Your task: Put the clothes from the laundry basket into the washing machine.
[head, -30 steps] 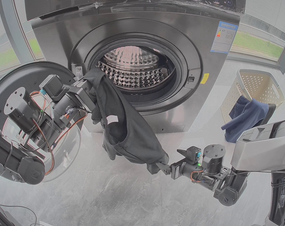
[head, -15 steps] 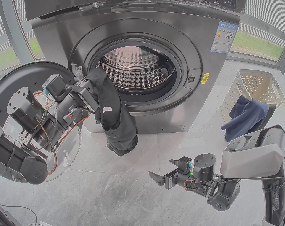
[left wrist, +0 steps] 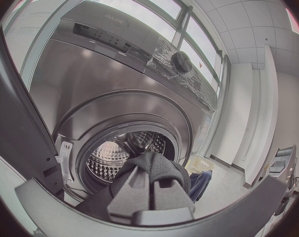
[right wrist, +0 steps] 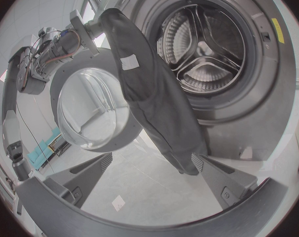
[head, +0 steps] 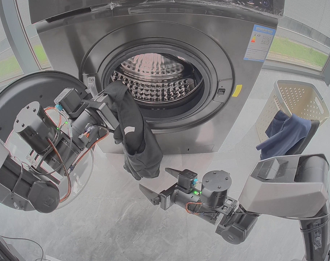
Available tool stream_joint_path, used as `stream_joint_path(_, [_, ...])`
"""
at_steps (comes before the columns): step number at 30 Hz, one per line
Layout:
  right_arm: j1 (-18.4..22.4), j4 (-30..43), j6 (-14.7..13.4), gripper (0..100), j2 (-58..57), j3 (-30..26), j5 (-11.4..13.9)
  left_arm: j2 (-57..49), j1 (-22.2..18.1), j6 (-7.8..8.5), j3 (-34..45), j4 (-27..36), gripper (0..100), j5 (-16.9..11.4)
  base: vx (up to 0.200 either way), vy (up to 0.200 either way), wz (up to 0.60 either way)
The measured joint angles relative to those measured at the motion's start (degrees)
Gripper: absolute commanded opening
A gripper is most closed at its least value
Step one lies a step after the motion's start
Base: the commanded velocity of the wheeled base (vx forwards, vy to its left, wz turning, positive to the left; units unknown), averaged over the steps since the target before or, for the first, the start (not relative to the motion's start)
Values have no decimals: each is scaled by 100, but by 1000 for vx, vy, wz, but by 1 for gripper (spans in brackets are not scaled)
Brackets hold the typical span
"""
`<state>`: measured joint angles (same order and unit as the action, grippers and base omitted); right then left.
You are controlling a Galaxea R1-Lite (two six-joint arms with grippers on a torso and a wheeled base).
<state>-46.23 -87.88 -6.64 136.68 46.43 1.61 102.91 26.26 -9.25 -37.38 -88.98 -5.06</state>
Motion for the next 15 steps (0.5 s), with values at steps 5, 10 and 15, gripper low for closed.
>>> stream_joint_path(5, [-145,66,40,100,87,434,-24,30,2,-2,-27,0,0,11,0,0,0])
stream_joint_path(10, [-158,265,101,100,266,1123,-71,41,23,-2,-30,0,0,13,0,0,0])
stream_joint_path(15, [-101,550,169,100,480,1825,-161,43,48,-5,-20,0,0,13,0,0,0])
